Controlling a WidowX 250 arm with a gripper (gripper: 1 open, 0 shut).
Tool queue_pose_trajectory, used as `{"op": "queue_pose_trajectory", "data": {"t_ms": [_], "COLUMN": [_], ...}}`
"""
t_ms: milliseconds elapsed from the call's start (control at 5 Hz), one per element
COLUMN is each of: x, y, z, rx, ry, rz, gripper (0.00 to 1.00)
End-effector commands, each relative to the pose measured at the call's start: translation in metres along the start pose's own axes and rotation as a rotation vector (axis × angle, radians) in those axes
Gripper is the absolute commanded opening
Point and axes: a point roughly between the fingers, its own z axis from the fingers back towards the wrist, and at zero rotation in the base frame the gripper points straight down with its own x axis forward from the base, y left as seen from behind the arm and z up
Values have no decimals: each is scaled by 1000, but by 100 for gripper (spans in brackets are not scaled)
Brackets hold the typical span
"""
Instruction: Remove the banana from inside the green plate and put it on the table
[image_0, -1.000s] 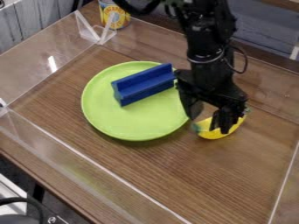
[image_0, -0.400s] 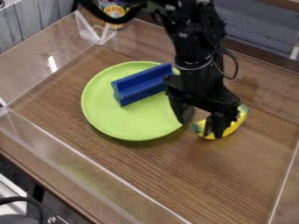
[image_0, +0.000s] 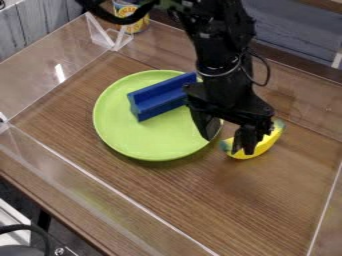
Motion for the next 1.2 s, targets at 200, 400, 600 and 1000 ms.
{"op": "queue_pose_trajectory", "data": {"t_ms": [200,400,600,1000], "x": [7,3,-3,-7], "y": [-8,-8,-10,-14], "z": [10,6,0,-3], "rx": [-16,-25,-19,-4], "ry": [-68,-69,-79,-85], "rz": [-29,-54,-27,4], "gripper": [100,100,100,0]}}
